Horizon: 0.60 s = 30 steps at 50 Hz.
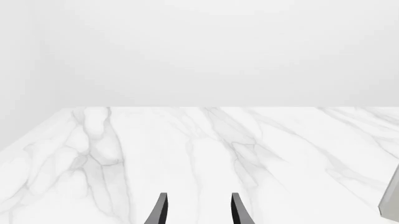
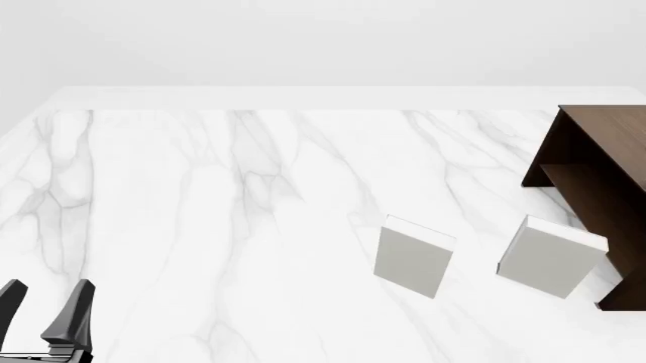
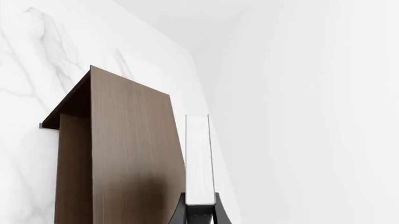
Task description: Pick up the book on the left and place it on top of the shelf.
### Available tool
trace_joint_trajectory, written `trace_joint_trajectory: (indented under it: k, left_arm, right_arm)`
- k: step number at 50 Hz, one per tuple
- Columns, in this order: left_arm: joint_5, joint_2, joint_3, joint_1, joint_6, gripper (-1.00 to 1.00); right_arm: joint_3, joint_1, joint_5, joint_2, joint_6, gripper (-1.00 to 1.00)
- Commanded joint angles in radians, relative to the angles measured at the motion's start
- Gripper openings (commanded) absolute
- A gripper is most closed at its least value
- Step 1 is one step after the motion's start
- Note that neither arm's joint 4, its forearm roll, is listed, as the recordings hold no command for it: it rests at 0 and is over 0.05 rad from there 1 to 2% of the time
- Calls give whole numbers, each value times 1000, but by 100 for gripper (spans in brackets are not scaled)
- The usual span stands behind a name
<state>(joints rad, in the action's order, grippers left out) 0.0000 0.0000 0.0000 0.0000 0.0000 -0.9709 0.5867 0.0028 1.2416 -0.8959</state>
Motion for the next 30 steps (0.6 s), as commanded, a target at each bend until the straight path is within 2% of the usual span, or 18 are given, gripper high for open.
trace_joint_trajectory:
  k: [1,22,28,29,30]
  left_arm:
    - [0,0,0,0,0,100]
    - [0,0,0,0,0,100]
    - [0,0,0,0,0,100]
    - [0,0,0,0,0,100]
    - [0,0,0,0,0,100]
  right_arm:
    - [-8,8,-35,24,15,-100]
    - [23,-12,-86,100,11,-100]
    - [13,-13,-62,112,25,-100]
    - [5,-15,-46,120,36,100]
    - [10,-12,-55,122,34,100]
